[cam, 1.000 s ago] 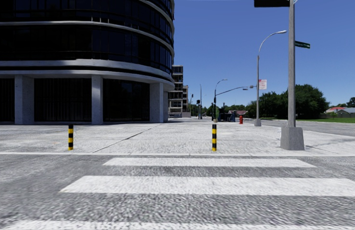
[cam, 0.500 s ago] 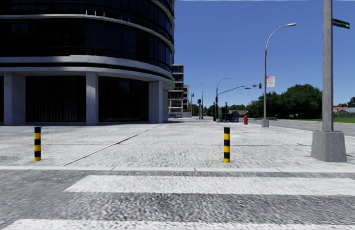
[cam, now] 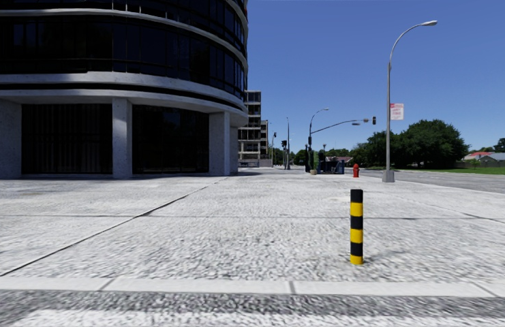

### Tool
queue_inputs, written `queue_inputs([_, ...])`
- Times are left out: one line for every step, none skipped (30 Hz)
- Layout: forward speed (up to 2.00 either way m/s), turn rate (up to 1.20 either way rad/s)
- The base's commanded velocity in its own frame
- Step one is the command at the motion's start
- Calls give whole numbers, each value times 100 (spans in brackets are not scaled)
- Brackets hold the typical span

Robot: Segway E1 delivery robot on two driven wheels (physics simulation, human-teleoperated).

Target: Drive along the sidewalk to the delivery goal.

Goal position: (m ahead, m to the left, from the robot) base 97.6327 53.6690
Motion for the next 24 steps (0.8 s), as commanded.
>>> queue_inputs([200, -17])
queue_inputs([200, -17])
queue_inputs([200, -17])
queue_inputs([200, -17])
queue_inputs([200, -17])
queue_inputs([200, -17])
queue_inputs([200, -18])
queue_inputs([200, -25])
queue_inputs([200, -25])
queue_inputs([200, -29])
queue_inputs([200, -28])
queue_inputs([200, -10])
queue_inputs([200, -10])
queue_inputs([200, 0])
queue_inputs([200, 0])
queue_inputs([189, 0])
queue_inputs([166, 0])
queue_inputs([166, 0])
queue_inputs([154, 0])
queue_inputs([146, 0])
queue_inputs([146, 0])
queue_inputs([141, 0])
queue_inputs([140, 0])
queue_inputs([138, 0])
